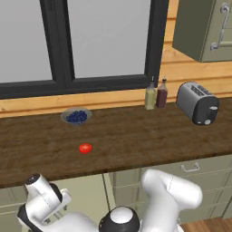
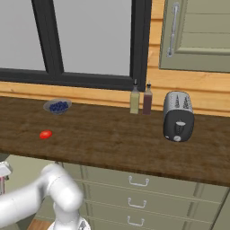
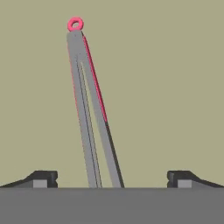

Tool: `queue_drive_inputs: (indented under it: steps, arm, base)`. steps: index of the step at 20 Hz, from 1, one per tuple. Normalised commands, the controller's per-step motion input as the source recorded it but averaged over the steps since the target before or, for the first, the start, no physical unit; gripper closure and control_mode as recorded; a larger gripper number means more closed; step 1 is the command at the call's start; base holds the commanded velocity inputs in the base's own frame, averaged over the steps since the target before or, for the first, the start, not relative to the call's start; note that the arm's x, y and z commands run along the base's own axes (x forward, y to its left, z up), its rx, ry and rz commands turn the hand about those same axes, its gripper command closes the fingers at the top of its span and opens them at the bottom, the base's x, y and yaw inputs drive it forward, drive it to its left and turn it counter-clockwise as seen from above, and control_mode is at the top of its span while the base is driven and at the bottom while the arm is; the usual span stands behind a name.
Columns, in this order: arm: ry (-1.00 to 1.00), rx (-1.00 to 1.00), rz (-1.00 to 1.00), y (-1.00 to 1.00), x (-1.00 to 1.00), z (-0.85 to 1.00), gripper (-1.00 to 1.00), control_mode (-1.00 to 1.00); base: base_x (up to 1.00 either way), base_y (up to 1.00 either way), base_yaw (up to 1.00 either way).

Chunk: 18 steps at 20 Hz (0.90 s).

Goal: Pick the tongs from the drawer and place it on the counter.

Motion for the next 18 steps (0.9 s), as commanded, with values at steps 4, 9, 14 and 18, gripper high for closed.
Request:
queue_drive_inputs:
  steps: [4,9,14,18]
  arm:
    - [0.07,-0.03,0.0,-0.03,0.24,-0.49,-1.0,-1.0]
    - [0.01,0.0,-0.01,-0.94,-0.15,-0.83,1.0,-1.0]
    - [-0.01,0.13,-0.13,-0.99,-0.23,-0.55,1.0,-1.0]
    - [-0.07,0.18,-0.2,-0.85,-0.47,-0.34,1.0,-1.0]
  base:
    - [0.0,0.0,0.0]
    - [0.0,0.0,0.0]
    - [0.0,0.0,0.0]
    - [0.0,0.0,0.0]
